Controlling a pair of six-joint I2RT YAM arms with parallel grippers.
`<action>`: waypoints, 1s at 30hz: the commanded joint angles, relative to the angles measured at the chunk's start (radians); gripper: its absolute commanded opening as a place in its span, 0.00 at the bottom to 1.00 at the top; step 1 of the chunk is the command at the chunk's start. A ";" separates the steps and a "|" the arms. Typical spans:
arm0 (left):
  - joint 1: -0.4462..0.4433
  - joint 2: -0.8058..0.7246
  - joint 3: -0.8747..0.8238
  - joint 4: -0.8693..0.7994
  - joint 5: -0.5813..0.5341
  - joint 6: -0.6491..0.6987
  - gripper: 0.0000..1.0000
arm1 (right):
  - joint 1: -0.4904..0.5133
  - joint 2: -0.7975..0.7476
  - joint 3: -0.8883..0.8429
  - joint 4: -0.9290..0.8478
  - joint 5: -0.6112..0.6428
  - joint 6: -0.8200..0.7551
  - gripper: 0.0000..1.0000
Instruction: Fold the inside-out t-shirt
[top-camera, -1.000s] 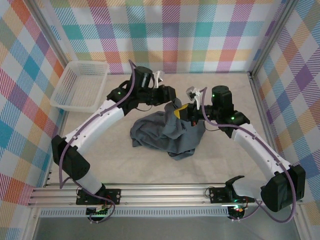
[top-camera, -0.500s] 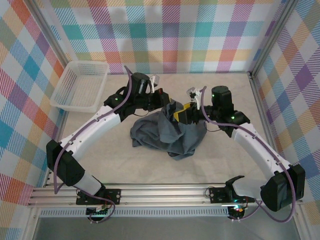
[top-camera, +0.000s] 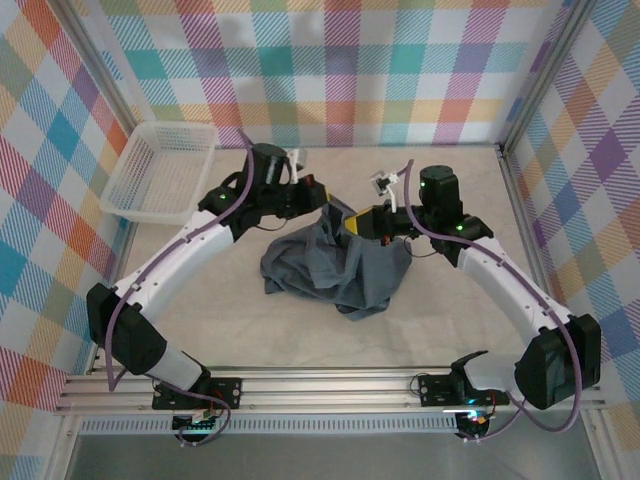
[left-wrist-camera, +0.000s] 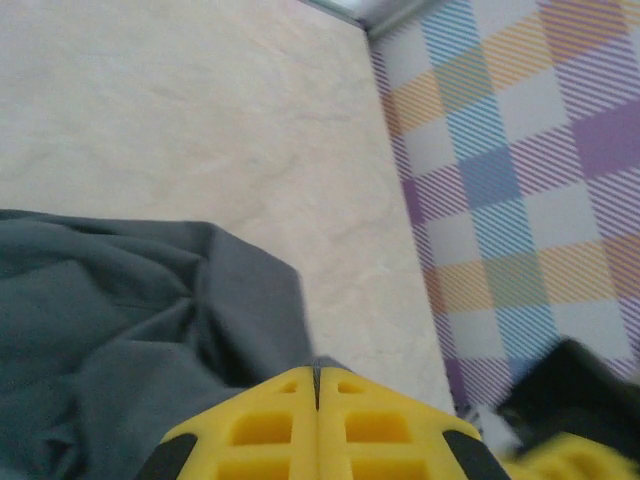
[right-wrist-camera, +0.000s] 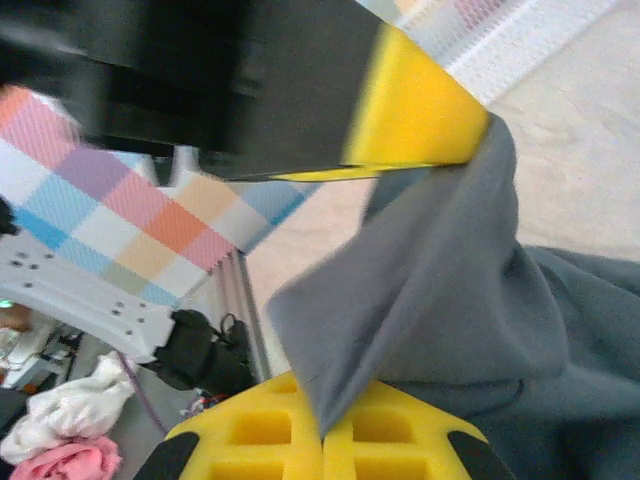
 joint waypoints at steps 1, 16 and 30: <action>0.054 -0.059 -0.057 -0.015 -0.017 0.091 0.04 | -0.017 -0.036 -0.008 0.184 -0.177 0.140 0.00; -0.201 -0.247 -0.115 -0.254 -0.486 -0.021 0.29 | -0.023 0.041 0.018 0.128 -0.111 0.125 0.00; -0.290 -0.115 -0.095 -0.153 -0.523 -0.467 0.45 | -0.024 0.037 0.037 0.045 -0.103 0.095 0.00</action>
